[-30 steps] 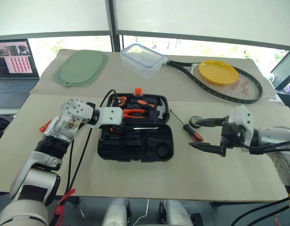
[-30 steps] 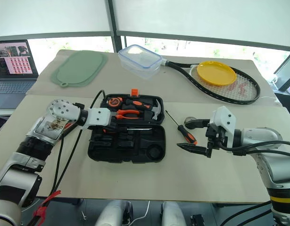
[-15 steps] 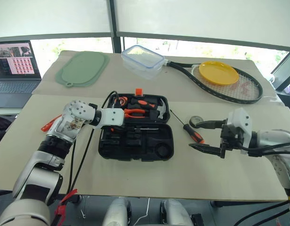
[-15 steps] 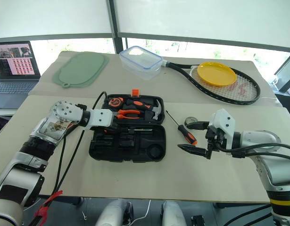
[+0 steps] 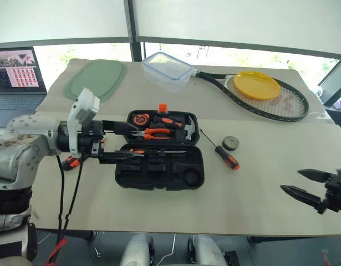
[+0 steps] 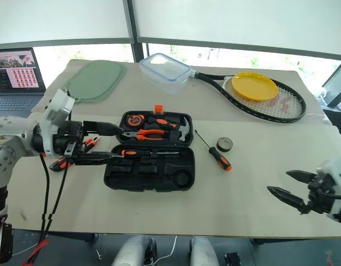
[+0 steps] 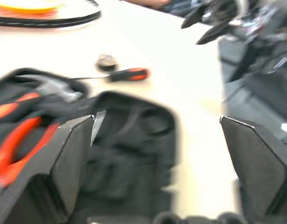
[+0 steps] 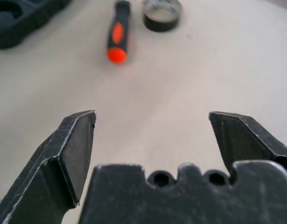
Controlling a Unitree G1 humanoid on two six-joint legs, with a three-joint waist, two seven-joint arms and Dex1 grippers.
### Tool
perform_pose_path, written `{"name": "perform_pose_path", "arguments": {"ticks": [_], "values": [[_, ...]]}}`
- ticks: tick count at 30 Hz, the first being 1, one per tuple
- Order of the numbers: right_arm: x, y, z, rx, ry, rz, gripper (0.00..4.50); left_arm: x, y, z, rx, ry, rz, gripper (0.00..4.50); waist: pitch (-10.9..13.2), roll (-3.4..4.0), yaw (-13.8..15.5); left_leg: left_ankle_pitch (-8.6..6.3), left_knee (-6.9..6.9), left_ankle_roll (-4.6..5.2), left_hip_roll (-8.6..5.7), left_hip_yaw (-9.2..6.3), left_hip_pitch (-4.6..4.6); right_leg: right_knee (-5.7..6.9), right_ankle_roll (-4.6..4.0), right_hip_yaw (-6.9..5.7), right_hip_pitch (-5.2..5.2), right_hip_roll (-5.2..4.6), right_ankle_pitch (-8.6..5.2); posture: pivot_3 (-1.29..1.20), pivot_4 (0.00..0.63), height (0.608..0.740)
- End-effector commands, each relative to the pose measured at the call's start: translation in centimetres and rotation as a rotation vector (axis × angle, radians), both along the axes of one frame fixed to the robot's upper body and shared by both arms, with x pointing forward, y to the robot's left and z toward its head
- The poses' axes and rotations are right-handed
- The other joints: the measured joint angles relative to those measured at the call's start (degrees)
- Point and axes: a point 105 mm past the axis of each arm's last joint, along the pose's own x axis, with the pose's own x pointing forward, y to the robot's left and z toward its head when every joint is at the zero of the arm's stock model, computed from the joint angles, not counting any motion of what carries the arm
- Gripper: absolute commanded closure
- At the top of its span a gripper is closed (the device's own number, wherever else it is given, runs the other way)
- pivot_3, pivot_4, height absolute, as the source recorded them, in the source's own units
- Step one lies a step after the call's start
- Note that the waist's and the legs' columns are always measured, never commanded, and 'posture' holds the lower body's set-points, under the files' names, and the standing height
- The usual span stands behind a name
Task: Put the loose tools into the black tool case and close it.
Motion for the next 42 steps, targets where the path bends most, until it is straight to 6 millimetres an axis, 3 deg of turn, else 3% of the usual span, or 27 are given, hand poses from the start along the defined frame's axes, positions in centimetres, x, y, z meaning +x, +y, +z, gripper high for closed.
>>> {"name": "perform_pose_path", "arguments": {"ticks": [1, 5, 7, 10, 14, 21, 22, 24, 31, 33, 37, 42], "values": [[0.5, 0.0, 0.8, -0.002, -0.041, -0.008, 0.00, -1.3, -0.4, 1.2, 0.004, -0.040, -0.017, 0.07, 0.00, 0.00, -0.23, 0.01, -0.05, -0.02, 0.00, 0.04, 0.16, 0.00, -0.04, 0.07, 0.09, 0.06, 0.01, 0.00, 0.150, 0.738], [3.1, 2.9, 0.1, 0.040, -0.076, 0.052, 0.00, -1.5, -0.9, 1.2, 0.031, -0.062, -0.017, 0.07, 0.01, -0.01, -0.81, 0.06, -0.29, -0.11, -0.03, 0.07, 0.58, -0.06, -0.11, 0.19, 0.39, 0.12, 0.00, 0.00, 0.150, 0.738], [6.0, 4.4, -0.5, 0.064, -0.144, 0.009, 0.00, -1.4, -0.9, 0.9, 0.036, -0.057, -0.008, 0.07, 0.02, -0.05, -1.12, 0.06, -0.36, -0.11, -0.04, 0.07, 0.65, -0.07, -0.15, 0.21, 0.45, 0.13, -0.02, 0.00, 0.150, 0.738], [8.7, 6.3, -1.6, 0.088, -0.167, -0.039, 0.00, -1.0, -0.7, 0.5, 0.064, -0.069, 0.018, 0.07, 0.06, 0.00, -1.26, 0.10, -0.41, -0.18, -0.07, 0.07, 0.64, -0.05, -0.19, 0.22, 0.39, 0.15, -0.02, 0.00, 0.150, 0.738], [9.9, 9.2, -3.5, 0.112, -0.144, -0.014, 0.00, -0.6, -0.5, 0.8, 0.065, -0.088, 0.048, 0.07, 0.06, 0.02, -0.28, 0.17, -0.39, -0.28, -0.11, 0.11, 0.07, 0.07, -0.21, 0.19, -0.22, 0.11, -0.03, 0.00, 0.150, 0.738], [11.2, 10.0, -6.0, 0.094, -0.106, -0.051, 0.00, -0.1, 0.0, 0.9, 0.087, -0.112, 0.078, 0.07, 0.06, 0.03, -0.13, 0.15, -0.36, -0.23, -0.12, 0.18, 0.04, 0.02, -0.18, 0.19, -0.22, 0.08, -0.03, 0.00, 0.150, 0.738], [11.3, 10.1, -6.3, 0.092, -0.105, -0.053, 0.51, 0.0, 0.0, 0.9, 0.089, -0.113, 0.079, 0.00, 0.06, 0.03, -0.19, 0.14, -0.36, -0.23, -0.11, 0.19, 0.06, 0.03, -0.19, 0.19, -0.21, 0.10, -0.03, 0.00, 0.150, 0.738], [11.4, 10.0, -6.7, 0.087, -0.109, -0.046, 1.01, 0.2, 0.1, 0.7, 0.102, -0.122, 0.082, 0.00, 0.05, 0.02, -0.27, 0.14, -0.37, -0.23, -0.10, 0.19, 0.11, 0.04, -0.19, 0.19, -0.19, 0.11, -0.02, 0.00, 0.150, 0.738], [10.4, 9.4, -7.5, 0.122, -0.127, -0.051, 3.48, 0.4, 0.2, -0.1, 0.130, -0.129, 0.080, 0.00, 0.05, 0.01, -0.41, 0.14, -0.40, -0.24, -0.08, 0.20, 0.15, 0.05, -0.20, 0.19, -0.15, 0.13, -0.02, 0.00, 0.150, 0.738], [9.6, 9.0, -7.2, 0.129, -0.135, -0.043, 3.53, 0.4, 0.2, -0.1, 0.130, -0.130, 0.078, 0.00, 0.05, 0.01, -0.28, 0.14, -0.41, -0.24, -0.08, 0.20, 0.15, 0.04, -0.20, 0.19, -0.15, 0.13, -0.03, 0.00, 0.150, 0.738], [6.1, 7.1, -5.4, 0.123, -0.139, -0.001, 3.53, 0.5, 0.4, -0.2, 0.126, -0.129, 0.084, 0.00, 0.05, 0.04, 0.45, 0.13, -0.41, -0.21, -0.09, 0.18, 0.10, 0.03, -0.16, 0.14, -0.15, 0.04, -0.05, 0.00, 0.150, 0.738], [3.1, 6.5, -2.1, 0.159, -0.116, 0.137, 3.53, 0.5, 0.8, -0.7, 0.131, -0.108, 0.085, 0.00, 0.07, 0.06, -0.15, 0.07, -0.36, -0.10, -0.10, 0.20, 0.14, 0.02, -0.12, 0.21, -0.11, 0.01, -0.03, 0.00, 0.150, 0.738]]}}
